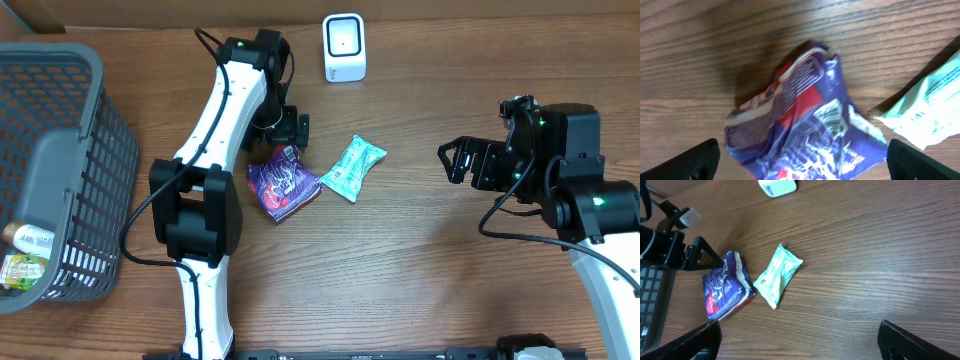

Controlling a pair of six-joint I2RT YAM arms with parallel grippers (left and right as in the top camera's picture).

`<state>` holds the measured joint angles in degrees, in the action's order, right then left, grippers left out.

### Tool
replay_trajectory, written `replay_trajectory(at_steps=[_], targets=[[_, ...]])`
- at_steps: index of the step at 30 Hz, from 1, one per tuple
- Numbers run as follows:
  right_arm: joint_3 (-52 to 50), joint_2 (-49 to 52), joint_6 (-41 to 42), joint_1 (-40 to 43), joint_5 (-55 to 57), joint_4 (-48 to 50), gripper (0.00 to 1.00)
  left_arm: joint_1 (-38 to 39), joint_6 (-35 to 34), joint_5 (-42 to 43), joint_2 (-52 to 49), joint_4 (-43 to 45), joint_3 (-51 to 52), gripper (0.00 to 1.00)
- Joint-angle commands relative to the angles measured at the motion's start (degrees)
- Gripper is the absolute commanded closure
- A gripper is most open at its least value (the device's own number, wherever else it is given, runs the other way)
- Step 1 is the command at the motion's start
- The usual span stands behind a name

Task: Scan the item barcode
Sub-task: 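Carry the purple bag and drop it beside the green-white pack, then return the left gripper into the basket toward the white bottle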

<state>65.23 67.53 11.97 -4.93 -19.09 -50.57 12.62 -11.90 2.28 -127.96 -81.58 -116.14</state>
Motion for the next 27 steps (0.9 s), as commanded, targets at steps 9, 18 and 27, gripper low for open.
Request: replay_trajectory(at_steps=[9,18,27], targets=[[1.09,0.02,-0.26,-0.26,-0.07,0.28,0.0,-0.57,0.11,-4.22,1.62,-14.49,-27.71,0.1],[1.11,0.02,-0.26,-0.26,-0.07,0.28,0.0,-1.29,-0.2,-7.28,13.9,-15.23,-32.98,0.09],[1.11,0.02,-0.26,-0.26,-0.07,0.28,0.0,-9.51,-1.03,-7.1,25.46,-15.23,-32.96,0.0]])
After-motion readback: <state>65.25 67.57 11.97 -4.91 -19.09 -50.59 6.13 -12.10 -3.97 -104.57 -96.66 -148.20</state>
